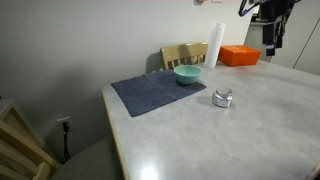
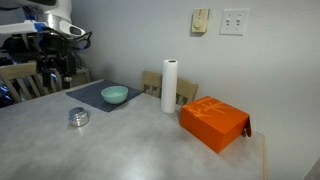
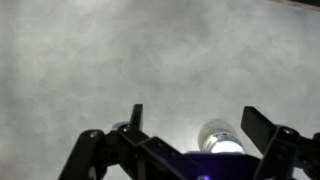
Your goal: Remove the silver lid from the silver tin then place it back on the tin
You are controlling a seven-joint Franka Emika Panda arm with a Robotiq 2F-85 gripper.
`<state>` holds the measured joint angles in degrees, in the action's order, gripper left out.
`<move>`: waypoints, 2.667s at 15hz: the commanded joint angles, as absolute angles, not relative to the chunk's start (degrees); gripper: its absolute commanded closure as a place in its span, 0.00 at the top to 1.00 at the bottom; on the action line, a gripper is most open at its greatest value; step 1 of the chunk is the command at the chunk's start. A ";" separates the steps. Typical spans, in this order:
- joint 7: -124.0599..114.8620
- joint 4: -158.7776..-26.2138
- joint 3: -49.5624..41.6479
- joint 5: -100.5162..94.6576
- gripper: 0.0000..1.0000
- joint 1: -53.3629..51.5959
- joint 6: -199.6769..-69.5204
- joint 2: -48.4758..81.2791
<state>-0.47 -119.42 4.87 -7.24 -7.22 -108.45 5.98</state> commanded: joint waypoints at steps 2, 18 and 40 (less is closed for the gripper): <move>-1.78 -119.85 5.24 -7.57 1.00 -6.99 -111.71 5.98; -7.58 -115.06 6.25 -6.88 1.00 -11.00 -128.12 20.17; -11.60 -115.21 6.02 -4.69 1.00 -14.46 -141.23 29.46</move>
